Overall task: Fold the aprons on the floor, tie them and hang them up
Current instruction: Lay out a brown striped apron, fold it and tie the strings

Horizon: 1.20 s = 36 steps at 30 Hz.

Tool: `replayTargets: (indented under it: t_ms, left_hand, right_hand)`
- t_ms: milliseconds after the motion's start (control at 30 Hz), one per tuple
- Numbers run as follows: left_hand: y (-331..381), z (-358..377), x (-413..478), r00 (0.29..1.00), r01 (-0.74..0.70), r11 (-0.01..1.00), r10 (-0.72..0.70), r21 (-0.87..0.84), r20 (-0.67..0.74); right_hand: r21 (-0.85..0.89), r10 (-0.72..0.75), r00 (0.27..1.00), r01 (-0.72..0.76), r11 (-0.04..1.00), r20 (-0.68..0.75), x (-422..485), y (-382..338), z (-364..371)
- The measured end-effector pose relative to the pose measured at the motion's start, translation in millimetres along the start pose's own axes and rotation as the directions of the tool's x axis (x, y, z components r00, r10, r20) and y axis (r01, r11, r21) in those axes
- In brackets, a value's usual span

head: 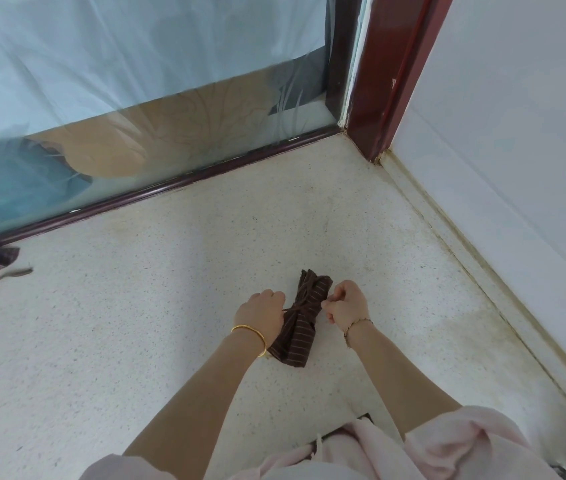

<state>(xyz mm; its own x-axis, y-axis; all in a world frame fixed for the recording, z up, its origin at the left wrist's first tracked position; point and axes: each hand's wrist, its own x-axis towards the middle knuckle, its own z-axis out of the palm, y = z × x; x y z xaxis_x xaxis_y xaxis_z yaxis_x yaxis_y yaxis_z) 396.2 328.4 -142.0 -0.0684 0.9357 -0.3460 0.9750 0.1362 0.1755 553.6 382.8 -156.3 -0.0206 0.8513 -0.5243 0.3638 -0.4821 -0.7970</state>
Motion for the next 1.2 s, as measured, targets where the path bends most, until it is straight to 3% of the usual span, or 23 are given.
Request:
replayTargets:
  t_ms: [300,333,400,467,500,533,633,700,800,867,1033,1100,1200]
  left_hand:
    - [-3.8,0.4,10.6,0.990,0.020,0.990,-0.039,0.141,0.136]
    - [-5.5,0.0,12.3,0.987,0.054,0.997,-0.062,0.060,0.147]
    - [-6.9,-6.1,17.1,0.973,0.202,0.934,-0.156,-0.294,0.173]
    - [1.1,-11.7,18.3,0.935,0.354,0.639,-0.221,-0.683,0.277]
    - [6.7,-13.2,17.8,0.924,0.381,0.528,-0.205,-0.759,0.322]
    - [12.6,-13.1,18.2,0.922,0.382,0.526,-0.164,-0.760,0.350]
    - [25.2,-4.5,17.8,0.940,0.284,0.767,-0.105,-0.575,0.324]
    - [29.9,-1.7,20.1,0.951,0.272,0.805,-0.142,-0.528,0.274]
    - [36.1,-14.2,23.3,0.950,0.296,0.737,-0.162,-0.608,0.266]
    - [42.5,-37.5,29.3,0.961,0.271,0.623,-0.132,-0.734,0.243]
    - [93.8,-138.2,49.1,0.986,-0.002,0.410,0.151,-0.912,0.066]
    - [119.0,-180.8,50.2,0.965,-0.090,0.337,0.264,-0.937,0.002]
    - [150.9,-240.0,41.9,0.911,-0.230,0.324,0.404,-0.918,-0.085]
  right_hand:
    - [-0.006,0.074,0.997,-0.074,0.997,-0.010,2.5,1.4,8.0]
    - [0.019,0.098,0.995,-0.098,0.995,0.014,0.8,1.5,5.4]
    - [0.107,0.123,0.987,-0.134,0.985,0.103,-2.7,4.1,-0.1]
    - [0.210,0.131,0.974,-0.169,0.963,0.183,-7.9,4.0,-3.5]
    - [0.253,0.135,0.971,-0.183,0.950,0.198,-10.2,2.7,-3.9]
    - [0.283,0.137,0.969,-0.193,0.940,0.204,-11.0,0.4,-3.4]
    - [0.273,0.152,0.964,-0.210,0.939,0.218,-14.0,-6.4,-7.0]
    - [0.234,0.170,0.966,-0.215,0.948,0.196,-15.1,-6.8,-17.6]
    - [0.197,0.162,0.980,-0.183,0.963,0.117,-13.9,-6.6,-39.1]
    - [0.188,0.131,0.984,-0.152,0.970,0.122,-16.0,-18.9,-54.3]
    - [0.489,-0.136,0.953,-0.015,0.872,0.272,-33.6,-85.5,-103.4]
    - [0.572,-0.267,0.944,0.112,0.812,0.194,-43.7,-117.5,-127.0]
    - [0.514,-0.380,0.925,0.310,0.800,0.032,-70.3,-165.4,-164.9]
